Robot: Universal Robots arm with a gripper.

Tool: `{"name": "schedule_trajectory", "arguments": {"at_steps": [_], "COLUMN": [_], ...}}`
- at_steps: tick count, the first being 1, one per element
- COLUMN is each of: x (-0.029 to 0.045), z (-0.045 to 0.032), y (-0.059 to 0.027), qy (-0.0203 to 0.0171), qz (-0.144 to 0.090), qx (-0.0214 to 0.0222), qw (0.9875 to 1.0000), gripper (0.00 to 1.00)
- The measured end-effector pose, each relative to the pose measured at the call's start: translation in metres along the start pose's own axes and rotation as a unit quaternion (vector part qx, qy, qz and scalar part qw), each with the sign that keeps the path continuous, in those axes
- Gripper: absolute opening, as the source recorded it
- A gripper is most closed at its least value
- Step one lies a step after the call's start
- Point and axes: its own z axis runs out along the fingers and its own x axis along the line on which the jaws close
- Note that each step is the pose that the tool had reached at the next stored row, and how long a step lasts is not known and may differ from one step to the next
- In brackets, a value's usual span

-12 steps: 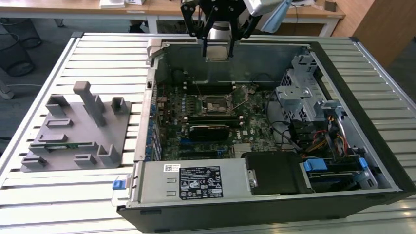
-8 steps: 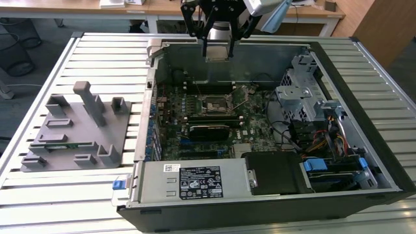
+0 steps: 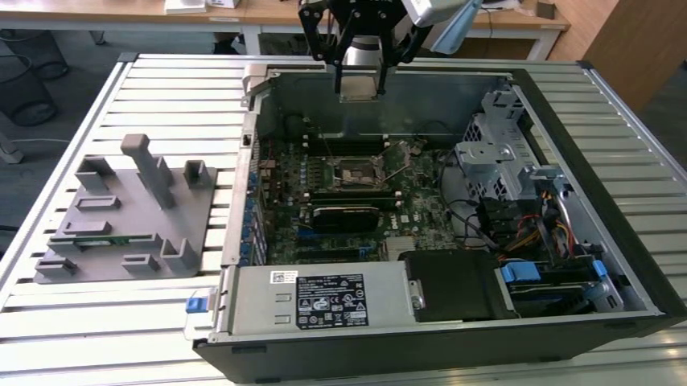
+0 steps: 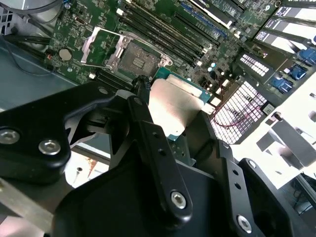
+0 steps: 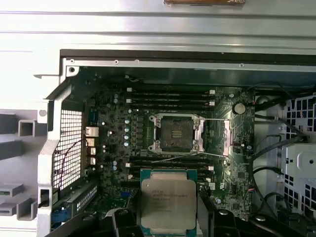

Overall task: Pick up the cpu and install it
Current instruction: 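Place the cpu into insertion slot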

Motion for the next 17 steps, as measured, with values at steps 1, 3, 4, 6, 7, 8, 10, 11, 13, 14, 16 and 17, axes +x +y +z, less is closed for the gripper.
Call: {"name": "schedule_trajectory", "arguments": {"at_steps": [1, 3, 4, 6, 7, 8, 10, 11, 13, 14, 16, 17], "x": [0.0, 0.0, 0.0, 0.0, 0.0, 0.0, -0.0001, -0.0001, -0.0001, -0.0001, -0.0001, -0.0001], "z": [0.0, 0.0, 0.0, 0.0, 0.0, 0.0, 0.0001, 0.0003, 0.0008, 0.001, 0.0015, 0.0018], "y": [0.0, 0.0, 0.0, 0.0, 0.0, 0.0, 0.0, 0.0, 0.0, 0.0, 0.0, 0.0], "qy": [0.0, 0.0, 0.0, 0.0, 0.0, 0.0, -0.0002, -0.0003, -0.0006, -0.0007, -0.001, -0.0011], "qz": [0.0, 0.0, 0.0, 0.0, 0.001, 0.004, 0.017, 0.025, 0.042, 0.051, 0.07, 0.079], "qx": [0.0, 0.0, 0.0, 0.0, 0.0, -0.0001, -0.0002, -0.0003, -0.0009, -0.0011, -0.0015, -0.0017], "qw": [1.0, 1.0, 1.0, 1.0, 1.0, 1.0, 0.9999, 0.9997, 0.9991, 0.9987, 0.9976, 0.9969], "gripper": [0.54, 0.54, 0.54, 0.54, 0.54, 0.54, 0.54, 0.54, 0.54, 0.54, 0.54, 0.54]}}
